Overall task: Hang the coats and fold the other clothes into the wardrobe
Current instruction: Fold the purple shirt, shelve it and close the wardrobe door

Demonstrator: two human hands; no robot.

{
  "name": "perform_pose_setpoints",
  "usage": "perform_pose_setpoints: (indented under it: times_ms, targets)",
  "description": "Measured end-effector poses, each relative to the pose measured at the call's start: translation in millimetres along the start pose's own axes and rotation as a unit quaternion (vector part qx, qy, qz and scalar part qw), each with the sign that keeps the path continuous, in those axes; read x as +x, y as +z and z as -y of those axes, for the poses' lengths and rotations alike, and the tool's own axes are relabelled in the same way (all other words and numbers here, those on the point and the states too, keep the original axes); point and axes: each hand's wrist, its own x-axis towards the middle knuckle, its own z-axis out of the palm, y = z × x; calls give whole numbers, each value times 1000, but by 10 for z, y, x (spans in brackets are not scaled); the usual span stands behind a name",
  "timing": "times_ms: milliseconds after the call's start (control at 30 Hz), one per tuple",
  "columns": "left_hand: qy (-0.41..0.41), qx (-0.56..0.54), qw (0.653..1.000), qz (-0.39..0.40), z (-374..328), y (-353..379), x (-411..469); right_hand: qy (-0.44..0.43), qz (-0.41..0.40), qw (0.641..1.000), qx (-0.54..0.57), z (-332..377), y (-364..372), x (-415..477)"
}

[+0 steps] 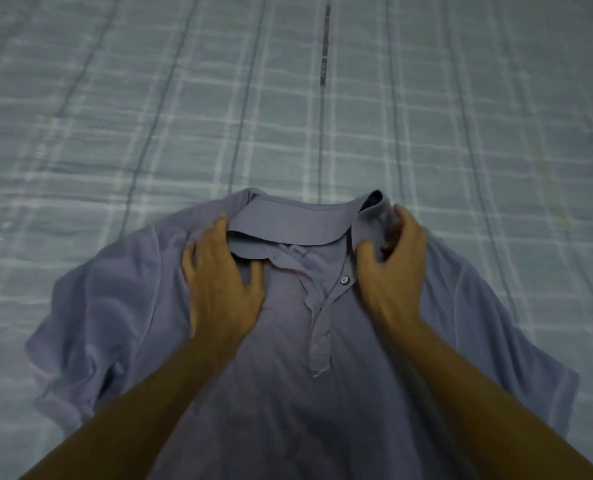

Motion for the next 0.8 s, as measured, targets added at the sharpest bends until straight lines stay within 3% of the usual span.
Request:
perform_pose_setpoints:
  times_ms: [133,200,300,400,467,500,567,633,800]
  targets:
    - [14,-50,998,36,45,-3,210,49,62,993,-84,95,-61,303]
    - [-6,-83,996,27,-77,-23,482,76,89,993,-13,138,-84,439]
    - [-107,-176,978,-25,-359,40,948,82,117,980,138,116,-38,610]
    - [-98,-222,970,-25,-514,83,1005,18,167,978,122,16,18,508]
    - [9,-153,988,13,-382,154,708,-80,178,980,-49,-119,67,330]
    - [68,-66,994,54,-277,208,513,-125,170,968,-139,-189,103,268]
    - [146,128,972,133,-43,301,242,-172,146,946,-233,-295,195,236]
    - [149,212,952,164,62,386,224,-182,125,937,-270,-342,264,250]
    - [99,234,934,252,-100,252,230,-144,121,924,-332,-256,231,184]
